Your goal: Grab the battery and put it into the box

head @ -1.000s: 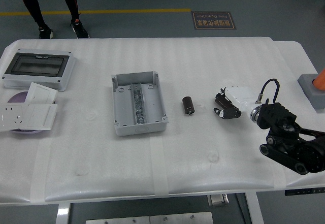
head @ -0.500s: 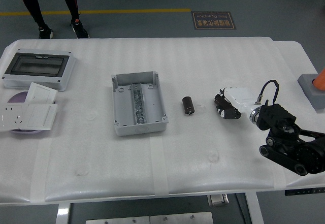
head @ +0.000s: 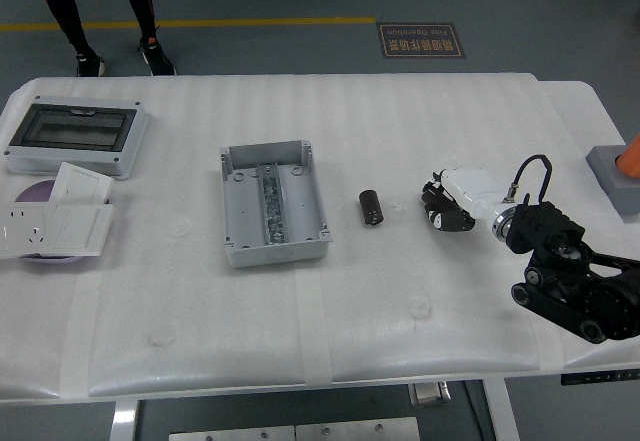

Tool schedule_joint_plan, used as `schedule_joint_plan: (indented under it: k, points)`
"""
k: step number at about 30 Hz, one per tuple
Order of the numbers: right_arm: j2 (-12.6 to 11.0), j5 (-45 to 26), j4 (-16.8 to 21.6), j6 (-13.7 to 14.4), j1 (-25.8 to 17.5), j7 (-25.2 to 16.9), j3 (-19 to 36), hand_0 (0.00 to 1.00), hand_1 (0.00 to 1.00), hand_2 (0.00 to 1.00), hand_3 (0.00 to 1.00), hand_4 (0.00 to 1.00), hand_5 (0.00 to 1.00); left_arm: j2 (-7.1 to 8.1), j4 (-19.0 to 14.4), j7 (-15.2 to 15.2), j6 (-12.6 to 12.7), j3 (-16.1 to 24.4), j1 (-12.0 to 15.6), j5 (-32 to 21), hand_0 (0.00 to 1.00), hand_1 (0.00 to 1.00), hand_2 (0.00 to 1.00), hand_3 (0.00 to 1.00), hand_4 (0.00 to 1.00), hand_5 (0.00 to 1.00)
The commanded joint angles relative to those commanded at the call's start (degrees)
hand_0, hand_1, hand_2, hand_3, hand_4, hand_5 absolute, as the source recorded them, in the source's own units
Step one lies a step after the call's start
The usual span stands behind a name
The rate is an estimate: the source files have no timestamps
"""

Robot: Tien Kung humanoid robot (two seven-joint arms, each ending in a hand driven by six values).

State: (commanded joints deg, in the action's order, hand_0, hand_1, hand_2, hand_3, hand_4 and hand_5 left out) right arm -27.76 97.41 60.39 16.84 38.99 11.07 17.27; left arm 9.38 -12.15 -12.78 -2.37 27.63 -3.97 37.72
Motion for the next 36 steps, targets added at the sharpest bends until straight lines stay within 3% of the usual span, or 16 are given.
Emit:
schedule_joint_plan:
  k: [13,14,22,28,36]
  points:
    - [-0.29,0.43,1.42,0.28,0.28,0.21,0.53,0.338,0.413,0.507,0.687,0.464,0.188,0.04,-0.01,0.17,0.19,0.13,-0.07,-0.16,0.599,0.649,0.635,0.489,0.42,0.456]
    - [-0.41,0.7,2.02,0.29,0.42,0.38,0.94,0.355,0.43,0.51,0.671,0.292,0.002,0.05,-0.01,0.16,0.19,0.18,-0.06,-0.1,0.598,0.65,0.644,0.491,0.42,0.46]
    - [0.14,2.39,8.93,0.58,2.6,1.6,5.76,0.368,0.432,0.494,0.665,0.257,0.002,-0.07,-0.06,-0.08,0.12,0.72,0.03,0.81,0.598,0.65,0.65,0.49,0.42,0.465]
    - [3.06,1.9,14.08,1.05,3.51,1.9,6.07,0.369,0.432,0.493,0.665,0.244,0.002,-0.03,-0.05,-0.08,0.11,0.81,-0.06,1.01,0.598,0.651,0.652,0.49,0.421,0.468]
    - [10.22,0.72,16.18,2.16,3.4,1.56,2.46,0.366,0.432,0.496,0.668,0.251,0.002,-0.19,-0.11,-0.57,-0.25,0.52,0.02,0.86,0.598,0.651,0.654,0.491,0.422,0.472]
